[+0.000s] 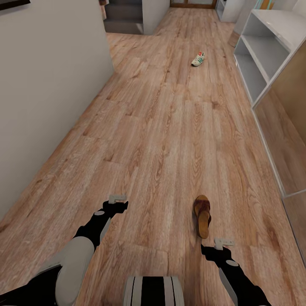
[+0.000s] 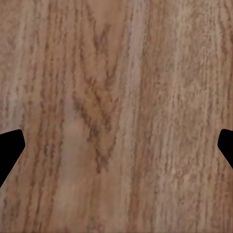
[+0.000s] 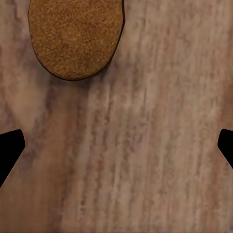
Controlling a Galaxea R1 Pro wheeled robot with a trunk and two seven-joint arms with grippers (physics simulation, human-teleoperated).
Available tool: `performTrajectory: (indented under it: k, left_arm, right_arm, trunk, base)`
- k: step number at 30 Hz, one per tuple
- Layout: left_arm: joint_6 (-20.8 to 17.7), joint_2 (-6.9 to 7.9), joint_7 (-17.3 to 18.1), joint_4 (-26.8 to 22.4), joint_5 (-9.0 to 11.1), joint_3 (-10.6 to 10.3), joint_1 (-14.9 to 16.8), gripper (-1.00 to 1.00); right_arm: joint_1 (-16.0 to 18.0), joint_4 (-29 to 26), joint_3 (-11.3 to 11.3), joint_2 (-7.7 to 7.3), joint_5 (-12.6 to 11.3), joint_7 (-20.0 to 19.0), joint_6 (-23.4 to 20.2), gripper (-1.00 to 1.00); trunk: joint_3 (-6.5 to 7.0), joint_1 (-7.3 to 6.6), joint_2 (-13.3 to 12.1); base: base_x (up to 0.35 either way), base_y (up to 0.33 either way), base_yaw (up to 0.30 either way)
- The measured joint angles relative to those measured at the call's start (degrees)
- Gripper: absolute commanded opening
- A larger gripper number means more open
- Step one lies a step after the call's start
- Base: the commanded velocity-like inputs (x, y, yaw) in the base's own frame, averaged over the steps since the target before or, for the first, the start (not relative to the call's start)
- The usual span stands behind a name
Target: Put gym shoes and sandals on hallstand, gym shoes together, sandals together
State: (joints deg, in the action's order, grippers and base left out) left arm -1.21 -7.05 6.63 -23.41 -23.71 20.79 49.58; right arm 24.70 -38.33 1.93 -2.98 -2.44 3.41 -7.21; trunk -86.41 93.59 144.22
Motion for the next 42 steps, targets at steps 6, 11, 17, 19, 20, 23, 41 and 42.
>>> performTrajectory:
  k: [6, 11, 17, 19, 20, 23, 41, 42]
  left_arm:
    - [0.4, 0.0, 0.0, 0.0, -0.1, 0.0, 0.0, 1.0]
    - [2.1, -0.04, 0.0, 0.1, 0.0, 0.0, 0.0, 1.0]
    - [2.4, -0.09, 0.0, 0.1, 0.0, 0.0, 0.0, 1.0]
    - [2.6, -0.09, 0.1, 0.0, 0.0, 0.0, 0.0, 1.0]
    - [2.6, -0.09, 0.1, 0.0, 0.0, 0.0, 0.0, 1.0]
    - [4.3, -0.07, 0.1, -0.1, -0.1, -0.1, 0.0, 1.0]
    - [13.8, 0.01, 0.1, 0.5, -0.3, -1.3, -0.8, 1.0]
    - [13.8, 0.03, 0.0, 0.5, -0.3, -1.7, -1.0, 1.0]
  right_arm:
    - [0.0, 0.4, -0.2, -0.01, 0.1, 0.0, 1.0, 1.0]
    - [0.0, 1.8, -0.2, 0.0, 0.1, 0.0, 3.9, 1.0]
    - [0.0, 3.3, -0.2, 0.0, 0.1, 0.0, 5.8, 1.0]
    - [0.0, 3.5, -0.2, 0.0, 0.1, 0.0, 6.0, 1.0]
    - [0.0, 3.6, -0.2, -0.02, 0.1, 0.0, 6.1, 1.0]
    - [0.0, 3.7, -0.2, -0.06, 0.1, 0.0, 6.2, 1.0]
    - [0.0, 3.5, -0.1, -0.17, 0.1, 0.1, 6.3, 1.0]
    - [0.0, 3.5, -0.1, -0.18, 0.1, 0.1, 6.3, 1.0]
  trunk:
    - [-0.02, 0.0, 0.0]
    - [-0.03, -0.02, 0.0]
    - [-0.03, -0.01, 0.0]
    - [-0.03, 0.0, 0.0]
    - [-0.03, 0.0, 0.0]
    - [-0.03, 0.0, 0.0]
    - [-0.03, -0.03, 0.0]
    - [-0.03, -0.03, 0.0]
  base:
    - [0.002, 0.0, 0.0]
    - [0.17, 0.129, 0.0]
    - [0.113, 0.098, 0.0]
    - [0.029, 0.025, 0.0]
    - [0.016, 0.014, 0.0]
    - [0.011, 0.009, 0.0]
    - [0.085, 0.021, 0.0]
    - [0.205, 0.078, 0.0]
